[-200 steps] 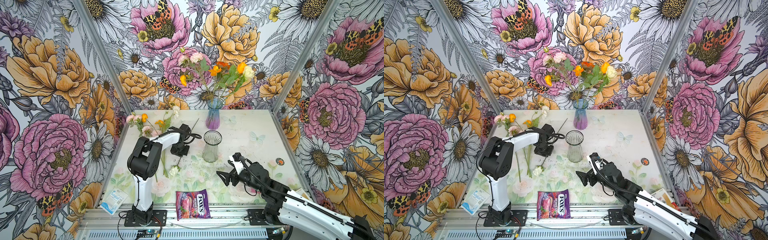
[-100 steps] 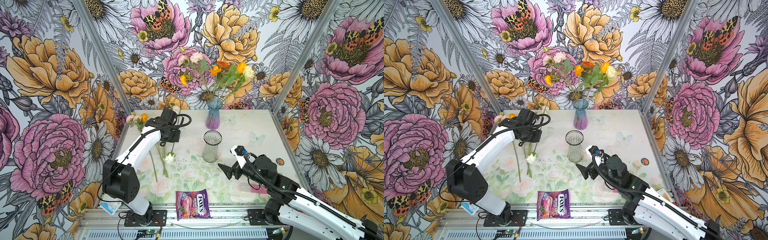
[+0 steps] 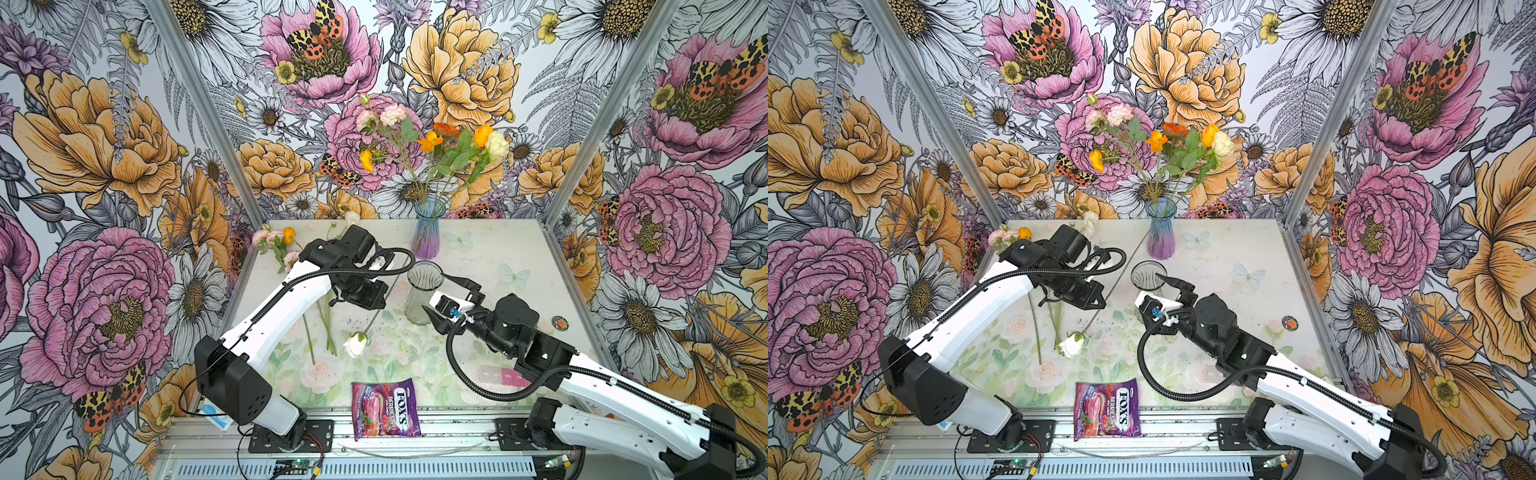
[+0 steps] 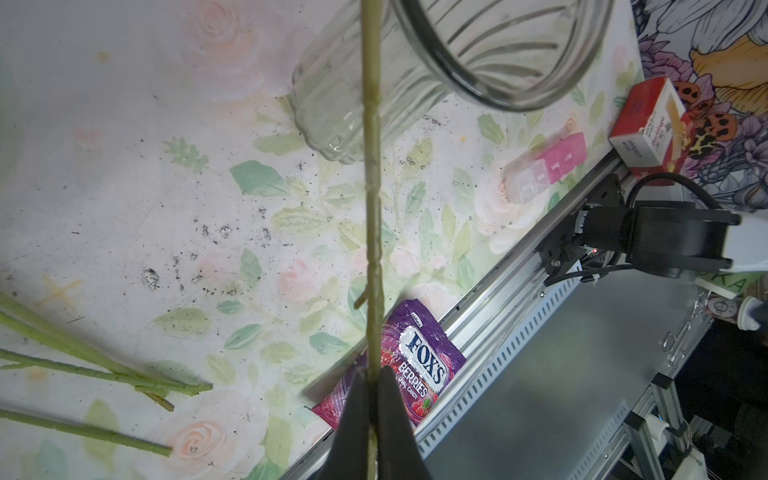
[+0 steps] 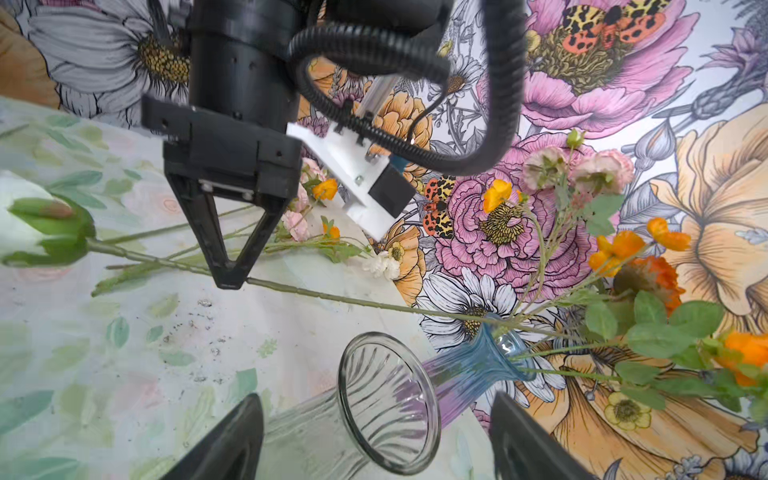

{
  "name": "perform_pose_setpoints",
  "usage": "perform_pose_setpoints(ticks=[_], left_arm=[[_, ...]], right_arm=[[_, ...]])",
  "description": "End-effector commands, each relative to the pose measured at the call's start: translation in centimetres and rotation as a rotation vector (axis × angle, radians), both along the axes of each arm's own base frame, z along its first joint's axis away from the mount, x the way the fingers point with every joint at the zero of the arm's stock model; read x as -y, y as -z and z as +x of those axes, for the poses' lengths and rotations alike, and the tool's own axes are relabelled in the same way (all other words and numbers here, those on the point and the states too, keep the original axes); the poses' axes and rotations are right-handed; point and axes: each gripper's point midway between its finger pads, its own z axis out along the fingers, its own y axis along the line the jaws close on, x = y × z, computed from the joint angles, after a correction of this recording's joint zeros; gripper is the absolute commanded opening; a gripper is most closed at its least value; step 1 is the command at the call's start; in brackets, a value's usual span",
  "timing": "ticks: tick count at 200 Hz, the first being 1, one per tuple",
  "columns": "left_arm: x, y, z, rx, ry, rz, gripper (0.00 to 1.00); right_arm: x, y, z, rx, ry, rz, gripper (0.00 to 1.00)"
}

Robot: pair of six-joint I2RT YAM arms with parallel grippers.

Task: Arrange the flowers into the vase
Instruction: 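Lift the stem with the left gripper while the right gripper reaches toward it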

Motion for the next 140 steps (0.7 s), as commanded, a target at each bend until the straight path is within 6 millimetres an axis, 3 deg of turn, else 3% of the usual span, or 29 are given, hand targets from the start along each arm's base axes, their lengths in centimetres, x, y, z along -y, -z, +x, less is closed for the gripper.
perform_pose_setpoints(ticks=[1,27,69,91,117,140], left_arm=[[0.6,-3.9,-2.4,0.033,0.047,-0.087,0.00],[0.8,-4.9,-3.9,0.031,0.092,-0.107,0.00],[1.7,-5.5,-6.8,-0.020,0.197,-0.157,0.00],[1.6,-5.5,-7.4,-0.027,0.216,-0.154,0.00],[1.6,-5.6,-7.7,-0.027,0.222,-0.156,0.00],[1.5,-5.6,-8.0,-0.024,0.225,-0.155,0.00]], right_arm=[[-1.1,-3.2,0.1,0.186,-0.046,-0.018,0.86],[-2.8,-2.4,0.5,0.222,-0.092,-0.108,0.84],[-4.7,-3.5,0.0,0.321,-0.148,-0.144,0.79],[-5.2,-3.2,-0.2,0.332,-0.161,-0.188,0.73],[-5.5,-2.3,-0.4,0.314,-0.181,-0.242,0.58],[-5.3,-1.4,-0.8,0.302,-0.193,-0.262,0.56]])
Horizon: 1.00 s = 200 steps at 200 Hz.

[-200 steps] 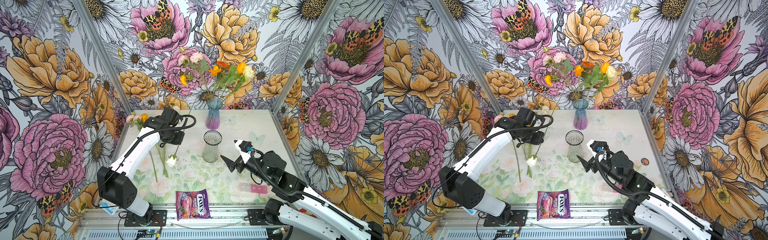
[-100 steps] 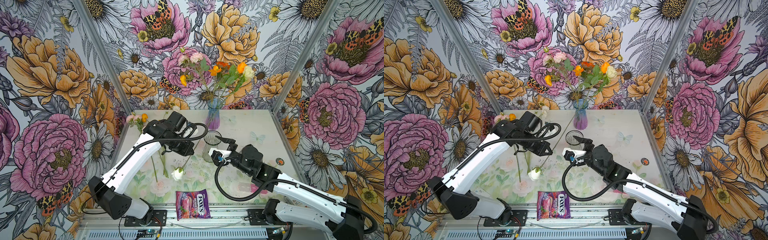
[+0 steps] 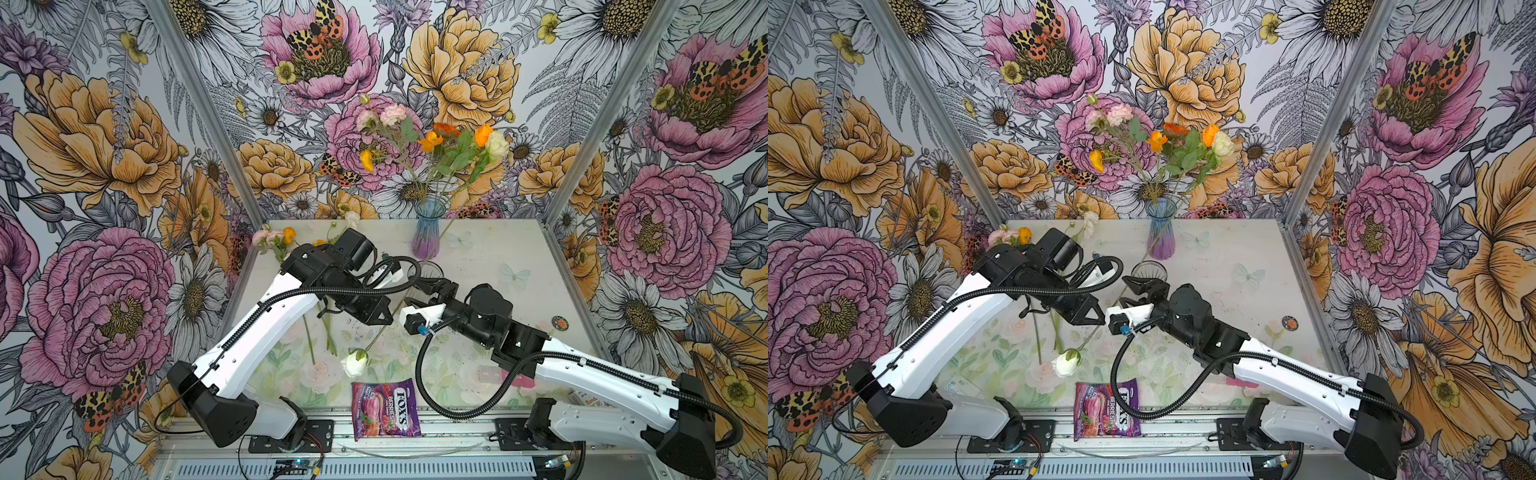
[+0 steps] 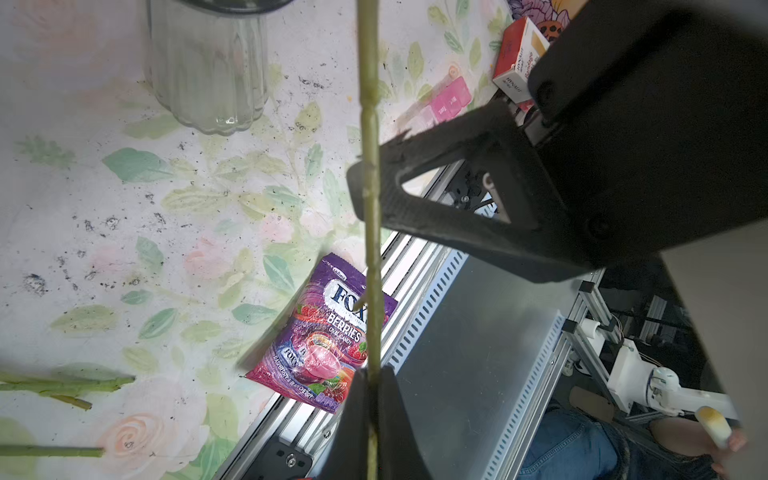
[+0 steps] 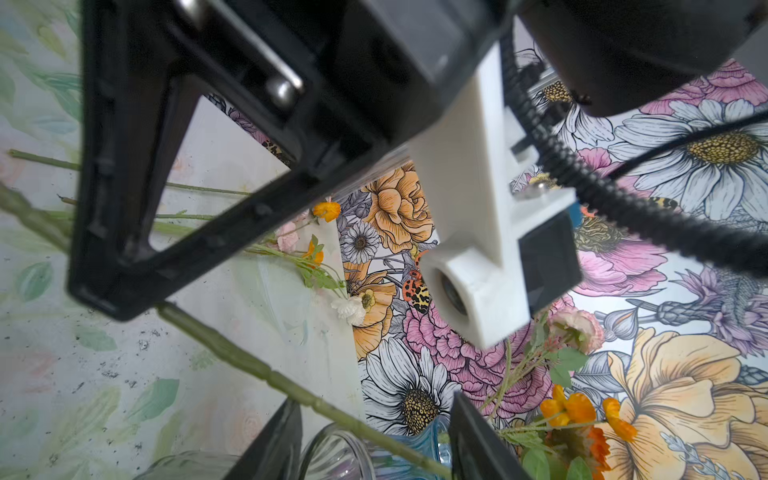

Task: Arrange the flowers into the vase
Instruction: 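Lift the stem with the left gripper while the right gripper reaches toward it, then close the right gripper on the stem next to the left gripper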

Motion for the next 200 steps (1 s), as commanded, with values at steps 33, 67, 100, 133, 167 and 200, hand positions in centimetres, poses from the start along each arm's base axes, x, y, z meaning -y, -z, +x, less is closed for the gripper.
perform_pose_setpoints(ticks=[33,67,100,133,167,200], left_arm=[[0.0,-0.9,-1.7,0.000,0.049,-0.036,0.00],[0.1,-0.5,-1.8,-0.013,0.052,-0.032,0.00],[0.1,0.1,-2.0,-0.026,0.059,-0.019,0.00],[-0.3,0.8,-2.0,-0.032,0.055,0.010,0.00],[-0.6,1.1,-1.5,-0.025,0.042,0.029,0.00],[-0.8,0.3,-0.8,0.001,0.027,0.009,0.10]], right_arm=[[-0.2,0.6,0.0,0.043,-0.001,-0.098,0.51],[-0.3,2.4,0.9,0.120,0.045,-0.257,0.37],[-0.7,2.8,0.8,0.161,0.048,-0.295,0.33],[-0.5,4.0,0.6,0.225,0.050,-0.393,0.25],[-0.4,4.5,0.3,0.243,0.044,-0.420,0.14],[-0.6,5.0,-0.2,0.247,0.022,-0.439,0.04]])
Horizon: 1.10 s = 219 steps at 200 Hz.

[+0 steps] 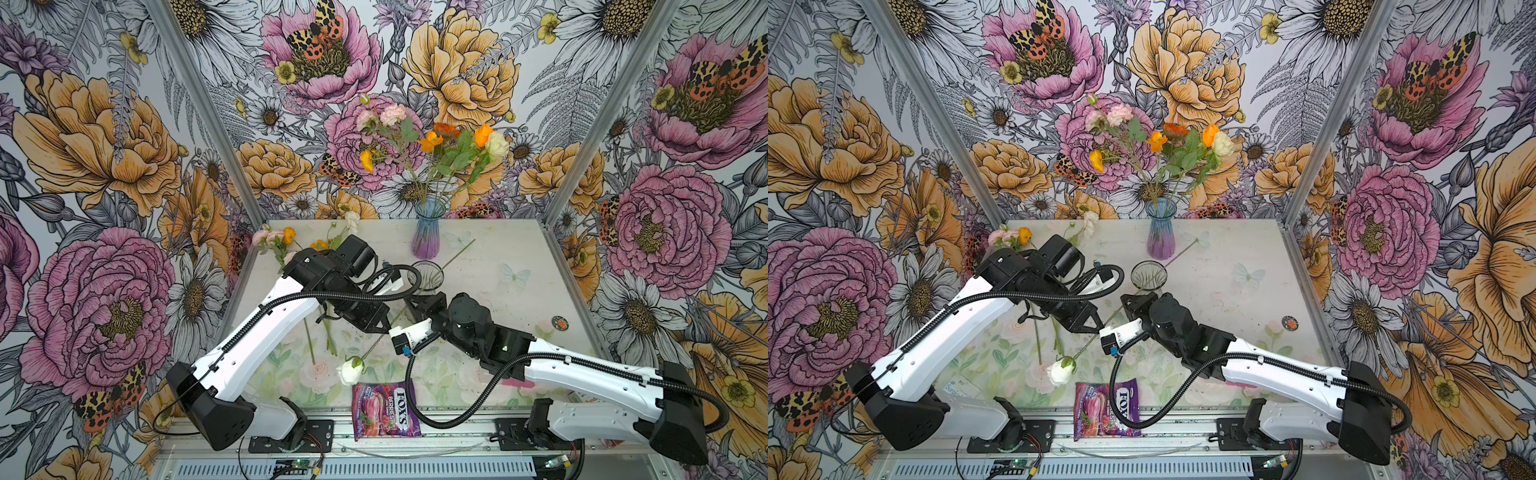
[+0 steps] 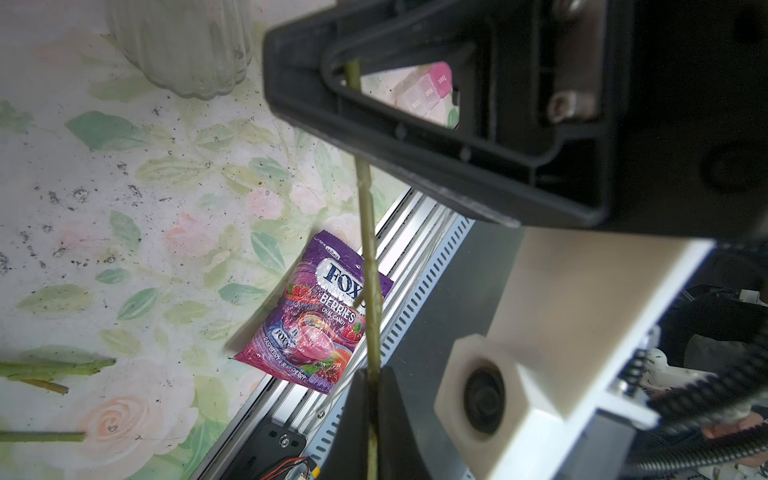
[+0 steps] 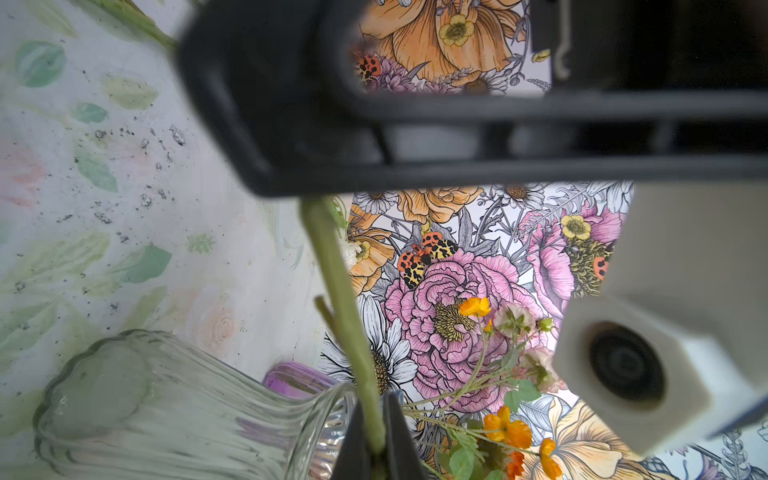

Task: Arrange the flowers into the vase
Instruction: 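Close the right gripper on the stem next to the left gripper, then open the left gripper and retract it while the right gripper lifts the stem upright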

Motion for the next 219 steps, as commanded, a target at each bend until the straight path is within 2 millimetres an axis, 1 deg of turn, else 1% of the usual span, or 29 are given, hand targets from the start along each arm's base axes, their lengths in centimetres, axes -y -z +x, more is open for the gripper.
perform_pose_setpoints(ticks=[1,17,27,31,37,44,49,57,64,78,90,108,118,119,126,141,155,165,179,192,197,200,209,219], left_arm=[[-0.3,-1.0,0.6,0.051,0.008,-0.021,0.12],[-0.7,-1.8,1.1,0.081,-0.008,-0.039,0.35],[-0.9,-2.5,1.4,0.103,-0.018,-0.055,0.44],[-1.0,-2.8,1.5,0.112,-0.022,-0.059,0.49],[-1.3,-3.2,1.8,0.130,-0.033,-0.063,0.61],[-1.6,-3.8,2.2,0.159,-0.045,-0.066,0.72],[-1.9,-4.3,2.6,0.186,-0.060,-0.065,0.83],[-2.5,-5.4,3.3,0.241,-0.088,-0.063,0.94],[-3.1,-6.5,4.0,0.293,-0.113,-0.066,0.98],[-4.5,-9.3,5.5,0.414,-0.188,-0.088,0.99],[-6.1,-12.0,6.7,0.549,-0.266,-0.109,0.99],[-9.1,-16.1,8.3,0.793,-0.425,-0.137,0.99],[-11.0,-18.0,8.9,0.929,-0.532,-0.153,0.99],[-11.2,-18.0,8.9,0.936,-0.541,-0.152,0.99],[-12.4,-19.4,9.0,1.028,-0.611,-0.177,0.99],[-14.5,-21.1,8.5,1.174,-0.727,-0.228,0.99],[-16.2,-21.7,8.1,1.262,-0.813,-0.253,0.99],[-17.1,-21.7,7.8,1.292,-0.857,-0.260,0.99],[-17.8,-21.3,7.7,1.305,-0.898,-0.266,0.99],[-17.9,-20.7,7.7,1.311,-0.913,-0.279,0.99],[-17.8,-20.4,7.7,1.312,-0.910,-0.286,0.99],[-17.7,-20.2,7.7,1.311,-0.906,-0.291,0.99],[-17.4,-19.6,7.7,1.309,-0.893,-0.302,0.99],[-17.1,-18.8,7.6,1.304,-0.874,-0.313,0.99]], right_arm=[[-0.1,0.5,-0.2,0.007,-0.004,-0.023,0.04],[-0.2,0.8,-0.3,0.003,-0.010,-0.027,0.02],[-0.2,0.9,-0.2,0.003,-0.007,-0.029,0.01],[-0.3,1.0,-0.2,0.003,-0.008,-0.028,0.00],[-0.3,1.0,-0.1,0.004,-0.008,-0.026,0.00],[-0.4,0.9,-0.1,0.005,-0.012,-0.021,0.00],[-0.5,0.9,-0.1,0.006,-0.012,-0.018,0.00],[-0.6,0.7,0.1,0.010,-0.012,-0.010,0.00],[-0.7,0.6,0.3,0.013,-0.007,-0.003,0.00],[-0.8,0.2,0.7,0.023,0.001,0.011,0.00],[-0.8,-1.0,1.5,0.036,0.019,0.050,0.00],[-0.8,-4.4,2.8,-0.016,0.049,0.217,0.00],[-0.7,-6.6,3.3,-0.055,0.063,0.317,0.00],[-0.6,-6.9,3.3,-0.058,0.063,0.328,0.00],[-0.5,-8.4,3.6,-0.079,0.068,0.384,0.00],[-0.2,-11.6,3.8,-0.131,0.067,0.496,0.00],[0.3,-14.5,3.8,-0.177,0.060,0.594,0.00],[0.6,-16.3,3.8,-0.224,0.049,0.662,0.00],[1.1,-18.1,4.0,-0.330,0.032,0.747,0.00],[1.6,-19.7,4.4,-0.438,0.020,0.859,0.00],[1.5,-20.4,4.0,-0.489,-0.007,0.899,0.00],[2.1,-20.6,4.6,-0.513,0.005,0.931,0.00],[2.6,-21.5,4.8,-0.606,-0.015,1.011,0.00],[2.9,-22.1,4.9,-0.700,-0.034,1.085,0.00]])
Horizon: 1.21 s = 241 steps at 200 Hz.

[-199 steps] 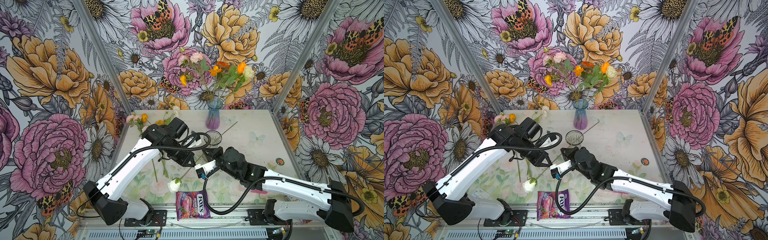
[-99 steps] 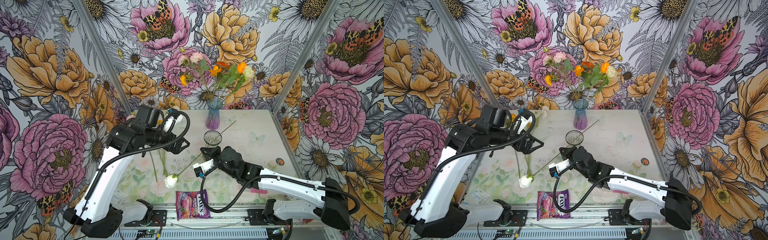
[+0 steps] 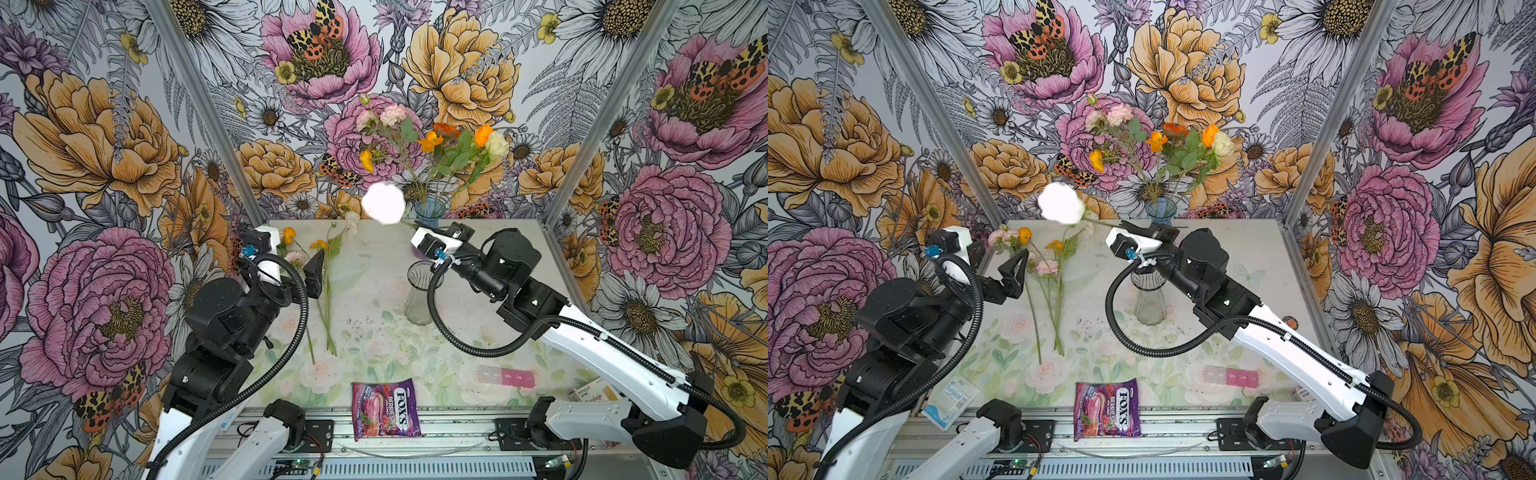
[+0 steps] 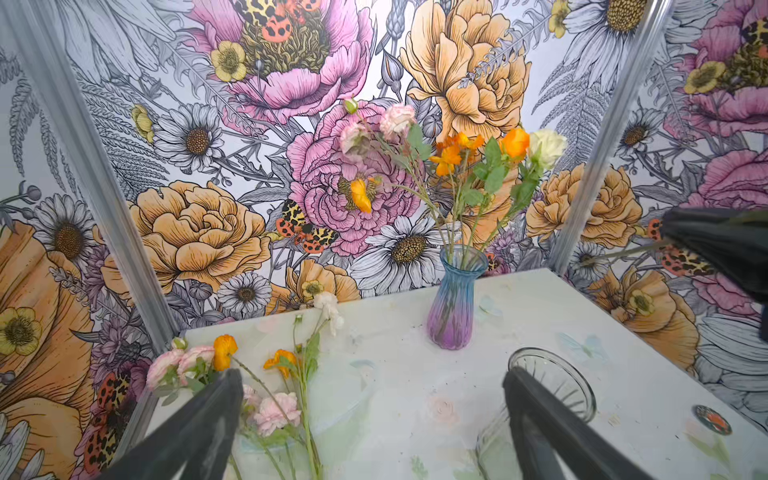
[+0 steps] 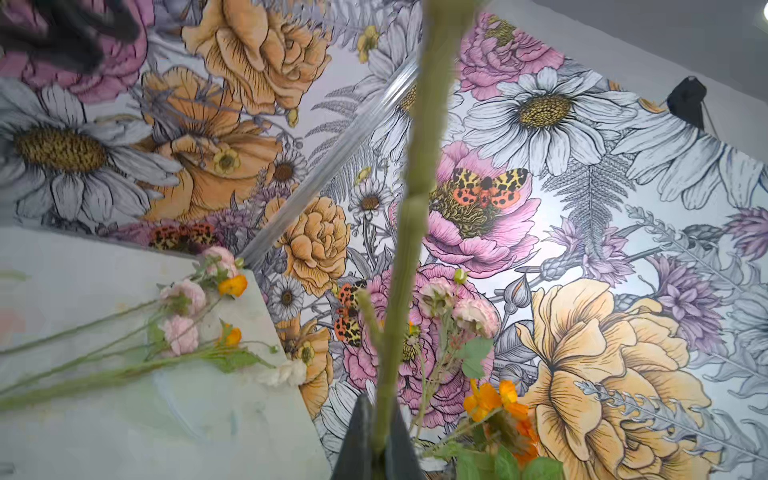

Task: Arrange the flowers into the vase
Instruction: 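Open the left gripper and retract it while the right gripper lifts the stem upright, then lower the white rosebud stem into the clear glass vase with the right gripper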

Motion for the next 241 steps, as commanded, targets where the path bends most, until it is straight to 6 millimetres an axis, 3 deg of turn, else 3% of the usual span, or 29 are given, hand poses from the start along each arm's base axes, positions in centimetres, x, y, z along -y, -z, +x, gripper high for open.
perform_pose_setpoints(ticks=[1,55,85,205,241], left_arm=[[-0.5,-0.8,-0.1,0.083,-0.021,-0.057,0.99],[5.6,6.0,-0.7,0.057,0.322,0.084,0.99],[6.3,9.1,-0.5,0.022,0.364,0.120,0.99],[7.2,10.8,-0.9,-0.012,0.416,0.108,0.99],[7.9,11.8,-0.6,-0.052,0.447,0.116,0.99]], right_arm=[[0.3,-1.1,-0.5,-0.310,-0.163,0.268,0.00],[1.2,-1.6,-0.4,-0.506,-0.296,0.542,0.00],[1.3,-1.4,0.0,-0.580,-0.316,0.616,0.00],[1.9,9.7,2.7,-0.687,-0.114,0.473,0.00],[1.7,14.2,2.6,-0.680,-0.129,0.468,0.11]])
